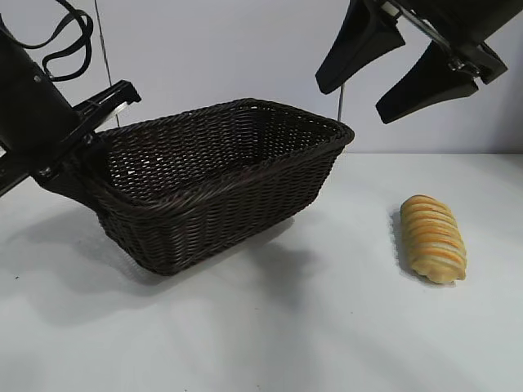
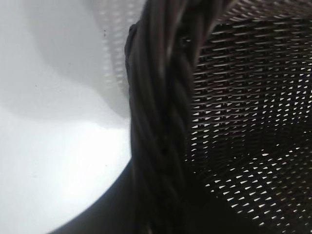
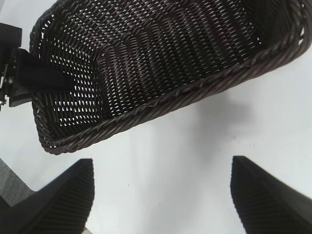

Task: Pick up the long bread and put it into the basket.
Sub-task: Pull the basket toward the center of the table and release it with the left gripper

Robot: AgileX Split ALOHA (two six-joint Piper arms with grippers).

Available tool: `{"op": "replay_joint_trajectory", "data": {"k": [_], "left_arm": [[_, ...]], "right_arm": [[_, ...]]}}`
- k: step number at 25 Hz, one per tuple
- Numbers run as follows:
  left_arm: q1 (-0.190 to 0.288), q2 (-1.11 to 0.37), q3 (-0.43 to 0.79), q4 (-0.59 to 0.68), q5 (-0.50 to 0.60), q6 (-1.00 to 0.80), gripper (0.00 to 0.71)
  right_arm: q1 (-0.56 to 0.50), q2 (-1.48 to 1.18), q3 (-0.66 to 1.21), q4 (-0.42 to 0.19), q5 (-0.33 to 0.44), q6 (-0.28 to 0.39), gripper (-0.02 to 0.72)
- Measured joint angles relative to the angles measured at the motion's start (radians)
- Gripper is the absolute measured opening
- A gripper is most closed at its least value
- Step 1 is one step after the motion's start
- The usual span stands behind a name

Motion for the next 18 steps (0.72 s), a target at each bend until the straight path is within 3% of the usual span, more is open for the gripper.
{"op": "replay_joint_trajectory", "data": {"k": [7, 18], "left_arm": [[0.017, 0.066, -0.118, 0.010, 0.126, 0.243, 0.097], [0.116, 0.069, -0.175, 0.000, 0.237, 0.538, 0.097]], "right_arm": [[0.000, 0.000, 0.000, 0.000, 0.000, 0.000, 0.559], [0.000, 0.000, 0.000, 0.000, 0.001, 0.001, 0.559]]}}
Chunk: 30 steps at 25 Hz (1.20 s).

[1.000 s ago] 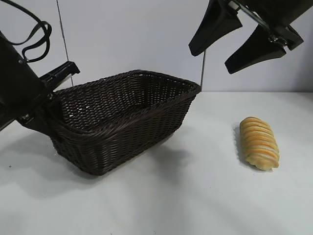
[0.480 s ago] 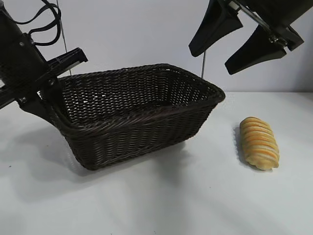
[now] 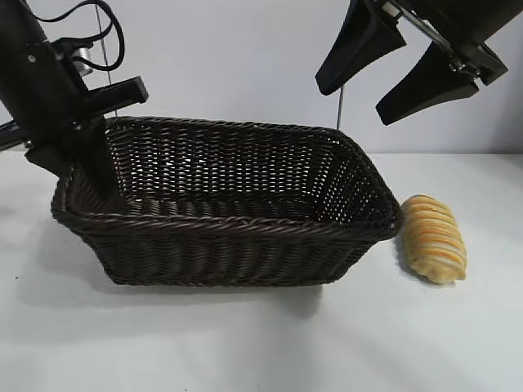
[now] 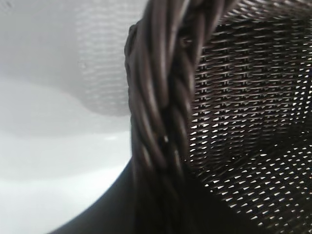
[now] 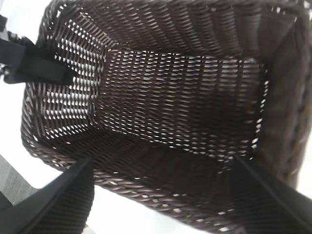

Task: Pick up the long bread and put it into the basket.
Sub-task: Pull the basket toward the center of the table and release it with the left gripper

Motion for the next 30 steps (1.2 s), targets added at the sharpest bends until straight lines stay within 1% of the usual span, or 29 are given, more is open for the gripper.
{"op": "replay_joint_trajectory", "data": {"k": [4, 8, 14, 17, 23, 30], "left_arm": [[-0.001, 0.011, -0.009, -0.012, 0.038, 0.041, 0.097], [-0.001, 0.069, -0.042, -0.026, 0.072, 0.065, 0.097], [-0.001, 0.145, -0.104, -0.027, 0.054, 0.068, 0.097], [-0.001, 0.165, -0.109, -0.028, 0.029, 0.074, 0.097], [-0.001, 0.214, -0.109, -0.032, 0.015, 0.093, 0.097], [-0.001, 0.218, -0.109, -0.040, 0.001, 0.097, 0.104]], "right_arm": [[0.000, 0.000, 0.000, 0.000, 0.000, 0.000, 0.559], [0.000, 0.000, 0.000, 0.000, 0.000, 0.000, 0.559], [0.000, 0.000, 0.000, 0.000, 0.000, 0.000, 0.559], [0.000, 0.000, 0.000, 0.000, 0.000, 0.000, 0.559], [0.000, 0.000, 0.000, 0.000, 0.000, 0.000, 0.559], [0.000, 0.000, 0.000, 0.000, 0.000, 0.000, 0.559]]}}
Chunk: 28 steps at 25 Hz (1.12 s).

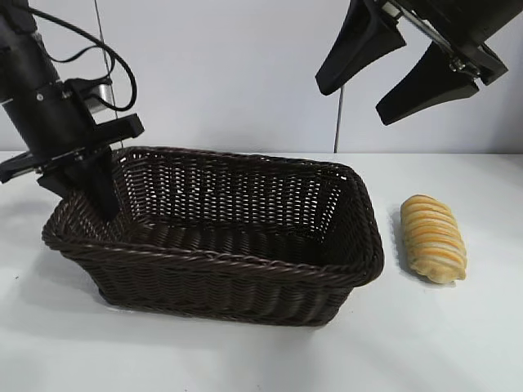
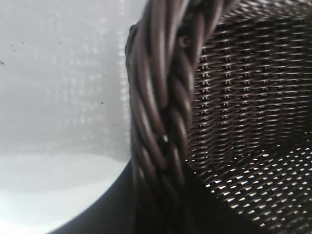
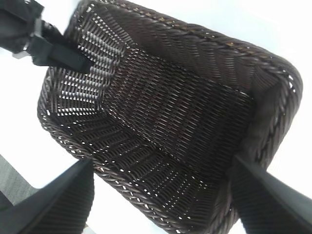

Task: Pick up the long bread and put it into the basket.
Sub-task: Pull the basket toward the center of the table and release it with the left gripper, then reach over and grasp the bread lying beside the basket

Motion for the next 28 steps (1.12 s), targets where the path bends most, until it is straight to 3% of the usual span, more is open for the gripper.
{"op": "replay_joint_trajectory", "data": {"k": [3, 8, 11, 28], "left_arm": [[0.000, 0.000, -0.001, -0.010, -0.004, 0.000, 0.194], [0.000, 0.000, -0.004, -0.018, -0.004, 0.000, 0.473], [0.000, -0.002, -0.004, -0.008, -0.004, 0.000, 0.554], [0.000, -0.187, -0.004, 0.171, 0.012, -0.024, 0.583]], "right_arm": [[0.000, 0.000, 0.000, 0.000, 0.000, 0.000, 0.559], [0.000, 0.000, 0.000, 0.000, 0.000, 0.000, 0.559], [0.000, 0.000, 0.000, 0.000, 0.000, 0.000, 0.559], [0.000, 0.000, 0.000, 0.000, 0.000, 0.000, 0.559]]}}
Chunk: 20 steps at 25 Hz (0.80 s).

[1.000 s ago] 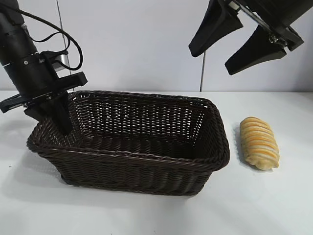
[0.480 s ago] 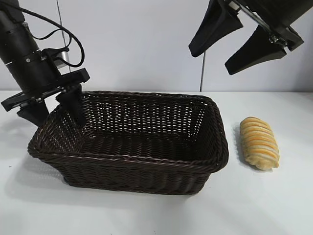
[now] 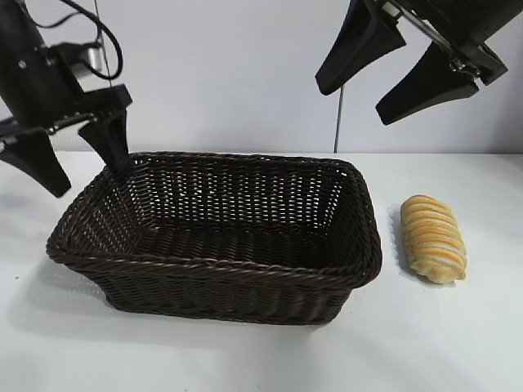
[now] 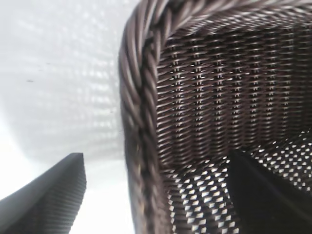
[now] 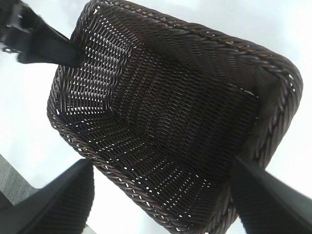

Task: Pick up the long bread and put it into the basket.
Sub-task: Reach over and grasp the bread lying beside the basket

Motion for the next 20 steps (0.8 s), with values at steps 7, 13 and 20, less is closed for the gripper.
{"op": "replay_joint_trajectory", "data": {"k": [7, 13, 20], "left_arm": [[0.000, -0.005, 0.000, 0.000, 0.006, -0.003, 0.583], [0.000, -0.006, 0.000, 0.000, 0.007, -0.003, 0.583], [0.000, -0.006, 0.000, -0.007, 0.024, -0.005, 0.583]], "right_arm": [[0.000, 0.000, 0.000, 0.000, 0.000, 0.000, 0.559], [0.000, 0.000, 0.000, 0.000, 0.001, 0.000, 0.559], [0.000, 0.000, 0.000, 0.000, 0.001, 0.000, 0.559]]}}
